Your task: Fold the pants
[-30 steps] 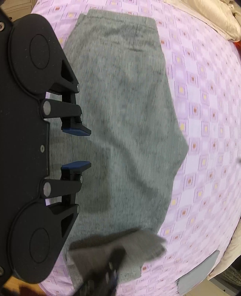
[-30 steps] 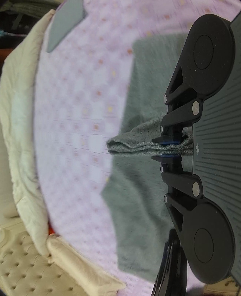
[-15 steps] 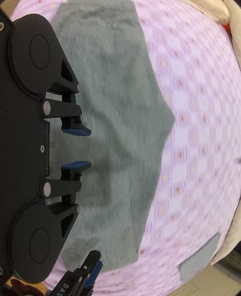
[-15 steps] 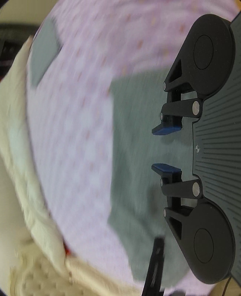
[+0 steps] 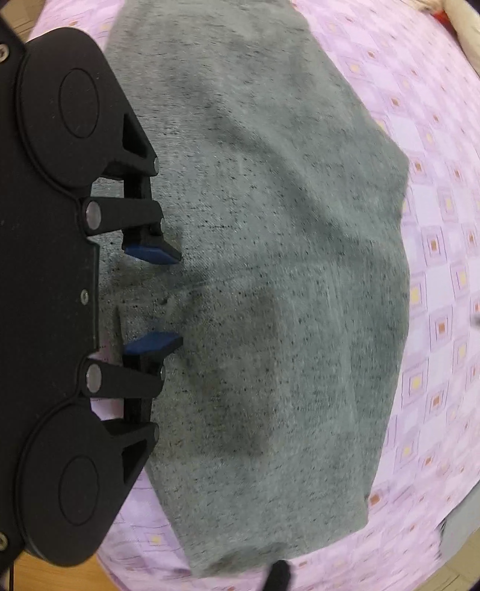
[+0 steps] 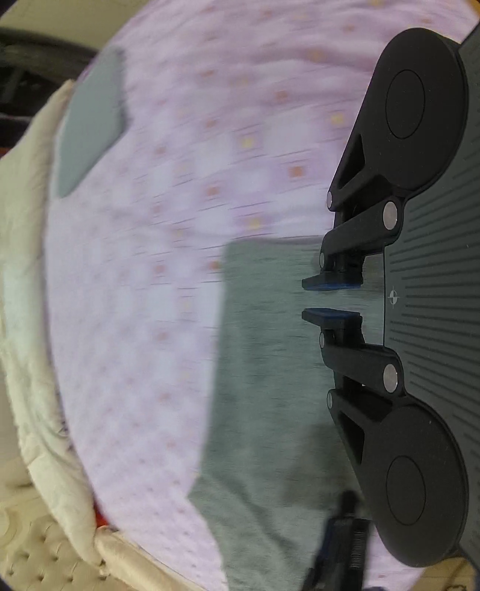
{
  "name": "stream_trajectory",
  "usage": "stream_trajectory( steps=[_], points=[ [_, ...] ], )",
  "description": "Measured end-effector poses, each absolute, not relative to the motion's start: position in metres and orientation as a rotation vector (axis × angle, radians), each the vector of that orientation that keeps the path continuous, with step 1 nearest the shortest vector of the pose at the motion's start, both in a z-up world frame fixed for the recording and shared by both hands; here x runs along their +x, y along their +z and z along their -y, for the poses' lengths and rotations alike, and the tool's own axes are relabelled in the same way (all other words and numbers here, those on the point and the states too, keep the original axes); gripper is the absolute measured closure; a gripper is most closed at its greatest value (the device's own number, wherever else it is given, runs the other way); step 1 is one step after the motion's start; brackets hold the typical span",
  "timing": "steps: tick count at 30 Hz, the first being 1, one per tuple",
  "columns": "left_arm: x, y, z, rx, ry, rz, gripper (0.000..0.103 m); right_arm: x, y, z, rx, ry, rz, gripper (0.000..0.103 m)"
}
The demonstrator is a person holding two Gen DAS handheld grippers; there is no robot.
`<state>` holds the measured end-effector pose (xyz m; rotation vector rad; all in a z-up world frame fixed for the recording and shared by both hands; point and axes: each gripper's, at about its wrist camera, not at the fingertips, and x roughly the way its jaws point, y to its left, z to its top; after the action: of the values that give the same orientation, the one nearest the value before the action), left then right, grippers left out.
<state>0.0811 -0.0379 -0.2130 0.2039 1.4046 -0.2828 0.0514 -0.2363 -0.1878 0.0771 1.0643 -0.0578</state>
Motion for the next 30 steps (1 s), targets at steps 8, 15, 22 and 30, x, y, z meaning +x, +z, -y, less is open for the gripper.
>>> stream_trajectory(
  steps=[8, 15, 22, 30],
  points=[
    [0.077, -0.222, 0.044, 0.191, -0.132, -1.39, 0.036, 0.106, -0.239, 0.246, -0.065, -0.171, -1.201, 0.094],
    [0.08, -0.231, 0.031, 0.165, -0.068, -1.39, 0.013, 0.107, -0.239, 0.259, -0.064, -0.073, -1.196, 0.094],
    [0.072, -0.212, 0.003, 0.055, -0.02, -1.379, 0.027, 0.107, -0.23, 0.27, 0.0, -0.061, -1.181, 0.094],
    [0.057, -0.183, -0.08, -0.003, 0.098, -1.276, 0.029, 0.085, -0.195, 0.269, 0.064, -0.178, -1.065, 0.094]
  ],
)
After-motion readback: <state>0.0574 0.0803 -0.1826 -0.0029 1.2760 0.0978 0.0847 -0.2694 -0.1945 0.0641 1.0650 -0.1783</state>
